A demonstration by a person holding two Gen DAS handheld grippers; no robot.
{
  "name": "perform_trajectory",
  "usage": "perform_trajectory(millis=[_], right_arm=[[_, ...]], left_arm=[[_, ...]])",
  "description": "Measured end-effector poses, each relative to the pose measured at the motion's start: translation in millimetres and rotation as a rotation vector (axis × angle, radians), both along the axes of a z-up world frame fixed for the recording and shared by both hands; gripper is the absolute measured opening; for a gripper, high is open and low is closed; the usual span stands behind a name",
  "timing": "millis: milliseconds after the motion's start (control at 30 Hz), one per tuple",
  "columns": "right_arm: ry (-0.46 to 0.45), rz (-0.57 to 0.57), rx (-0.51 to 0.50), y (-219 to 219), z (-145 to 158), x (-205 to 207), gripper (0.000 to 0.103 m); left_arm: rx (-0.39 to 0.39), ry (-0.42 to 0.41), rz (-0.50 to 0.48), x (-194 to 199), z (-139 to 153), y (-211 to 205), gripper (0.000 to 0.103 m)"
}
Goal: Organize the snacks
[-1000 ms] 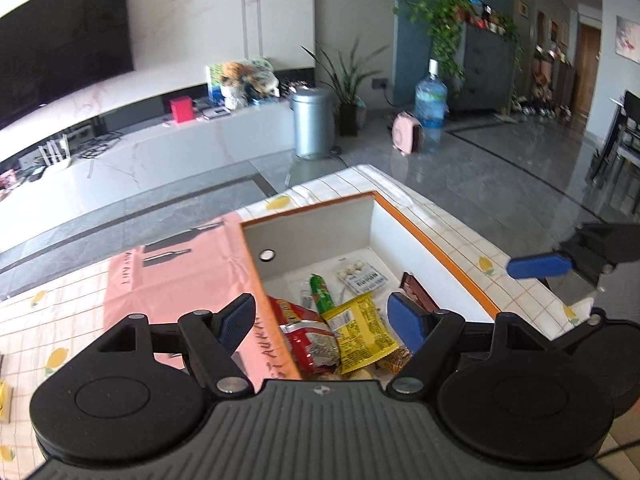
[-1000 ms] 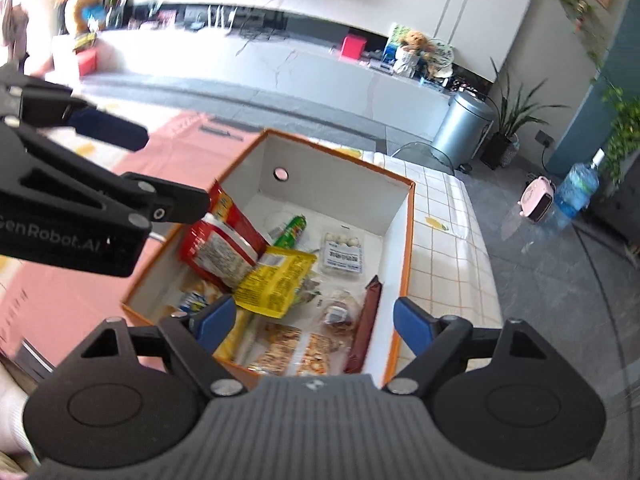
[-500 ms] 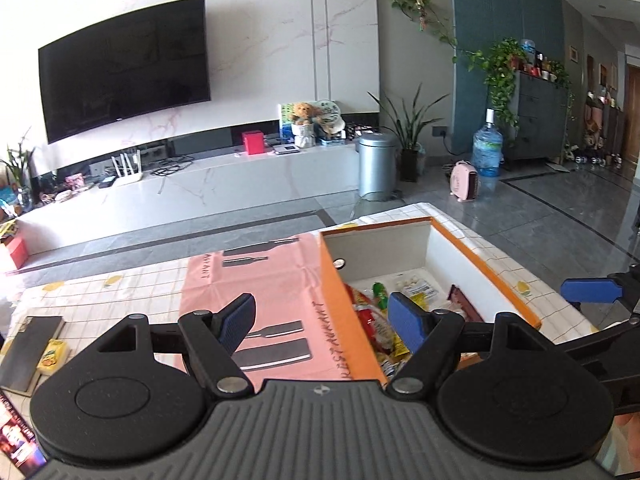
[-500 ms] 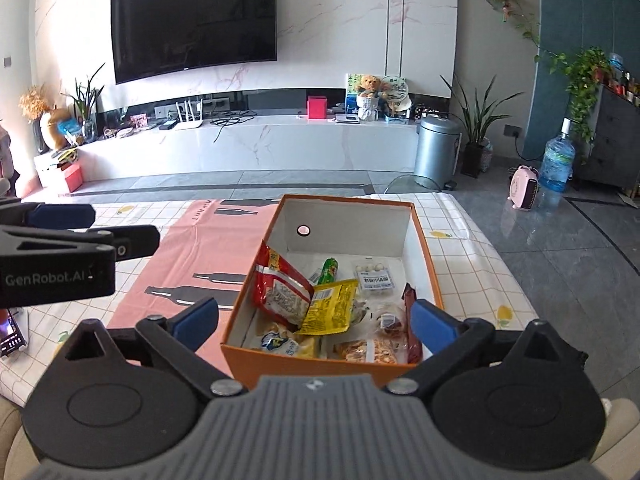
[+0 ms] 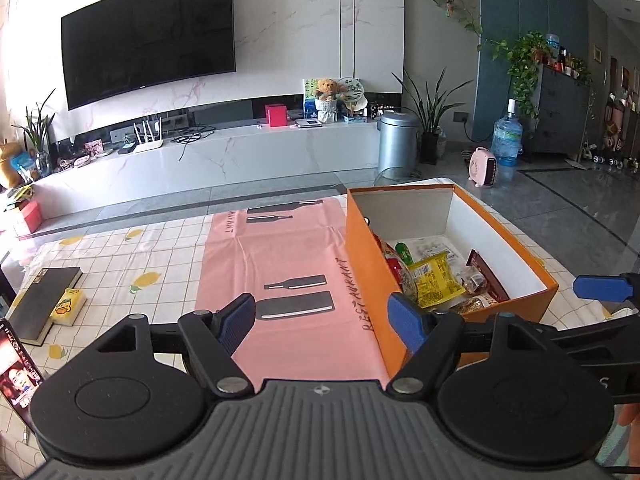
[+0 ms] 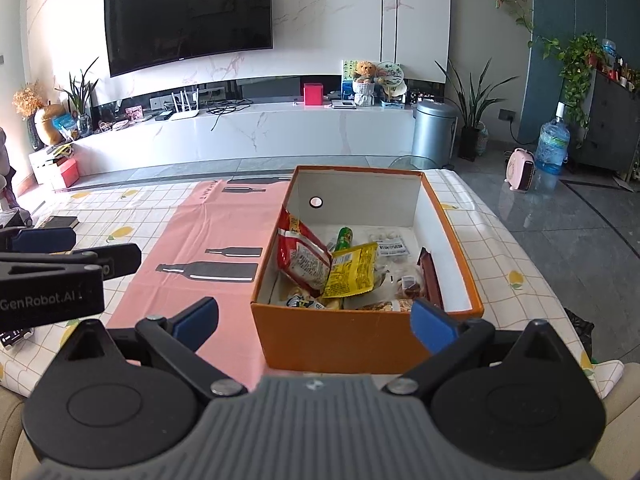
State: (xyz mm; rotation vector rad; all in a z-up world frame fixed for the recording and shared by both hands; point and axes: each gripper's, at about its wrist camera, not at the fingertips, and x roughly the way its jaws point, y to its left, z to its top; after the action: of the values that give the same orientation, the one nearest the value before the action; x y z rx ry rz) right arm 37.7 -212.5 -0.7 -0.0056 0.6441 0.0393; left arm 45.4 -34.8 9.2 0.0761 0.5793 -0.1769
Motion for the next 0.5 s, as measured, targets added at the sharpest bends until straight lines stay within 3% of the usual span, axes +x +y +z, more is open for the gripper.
perform_trajectory(millis=[500], right_arm=[[0.025,-0.006,-0.026,10,-3,2,0.099]], left_arm=[[-0.022,0.043,0.035,-5,-6,22,0.088]])
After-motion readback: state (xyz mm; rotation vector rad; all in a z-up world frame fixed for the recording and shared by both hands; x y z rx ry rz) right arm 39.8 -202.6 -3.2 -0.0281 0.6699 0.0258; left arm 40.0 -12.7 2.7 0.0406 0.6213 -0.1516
